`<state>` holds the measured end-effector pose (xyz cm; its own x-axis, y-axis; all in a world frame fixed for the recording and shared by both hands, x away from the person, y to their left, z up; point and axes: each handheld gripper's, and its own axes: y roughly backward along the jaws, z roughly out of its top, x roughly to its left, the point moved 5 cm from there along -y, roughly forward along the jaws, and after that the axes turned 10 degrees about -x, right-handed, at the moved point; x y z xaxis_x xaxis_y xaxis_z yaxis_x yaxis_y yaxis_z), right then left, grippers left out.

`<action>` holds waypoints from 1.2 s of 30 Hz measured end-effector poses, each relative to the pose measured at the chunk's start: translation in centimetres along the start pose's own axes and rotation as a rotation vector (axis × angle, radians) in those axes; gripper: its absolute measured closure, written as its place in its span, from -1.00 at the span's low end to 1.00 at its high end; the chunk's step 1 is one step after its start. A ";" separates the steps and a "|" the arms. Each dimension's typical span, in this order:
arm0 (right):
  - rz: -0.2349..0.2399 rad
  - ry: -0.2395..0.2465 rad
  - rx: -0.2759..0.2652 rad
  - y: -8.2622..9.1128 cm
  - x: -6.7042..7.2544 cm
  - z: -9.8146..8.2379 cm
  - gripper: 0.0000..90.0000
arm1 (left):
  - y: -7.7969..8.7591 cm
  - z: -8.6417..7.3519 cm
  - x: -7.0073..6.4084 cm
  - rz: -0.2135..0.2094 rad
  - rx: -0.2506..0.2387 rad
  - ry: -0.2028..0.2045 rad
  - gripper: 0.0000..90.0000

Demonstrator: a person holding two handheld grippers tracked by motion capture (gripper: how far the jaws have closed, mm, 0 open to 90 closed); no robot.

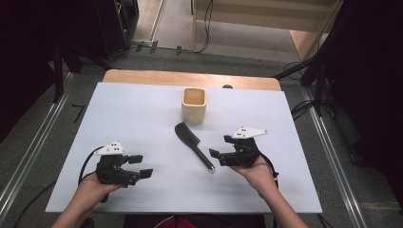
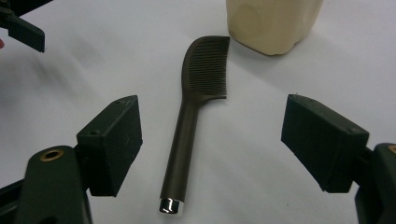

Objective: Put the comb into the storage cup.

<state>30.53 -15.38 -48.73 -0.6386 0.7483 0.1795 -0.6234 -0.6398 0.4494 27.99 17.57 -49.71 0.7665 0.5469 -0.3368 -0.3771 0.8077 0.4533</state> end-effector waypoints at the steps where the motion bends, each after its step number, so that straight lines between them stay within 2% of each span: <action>1: 0.000 0.000 0.000 0.0 0.0 0.0 -0.58 | 0.0 0.0 0.0 0.000 0.000 0.000 -0.42; 11: 0.003 -0.019 -0.002 -1.1 0.6 0.6 -0.58 | -0.1 -0.2 0.1 0.009 0.016 0.001 -0.42; 21: 0.011 -0.025 0.008 -2.1 1.2 0.9 -0.58 | 0.0 -0.1 0.1 0.007 0.010 0.002 -0.43; 36: 0.009 -0.033 0.034 -2.4 1.4 -0.2 -0.57 | 0.1 -0.1 0.2 0.009 -0.001 0.004 -0.43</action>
<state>31.10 -12.83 -49.72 -0.6289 0.7481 0.2119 -0.6015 -0.6408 0.4771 28.05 17.73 -49.78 0.7608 0.5553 -0.3358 -0.3850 0.8028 0.4552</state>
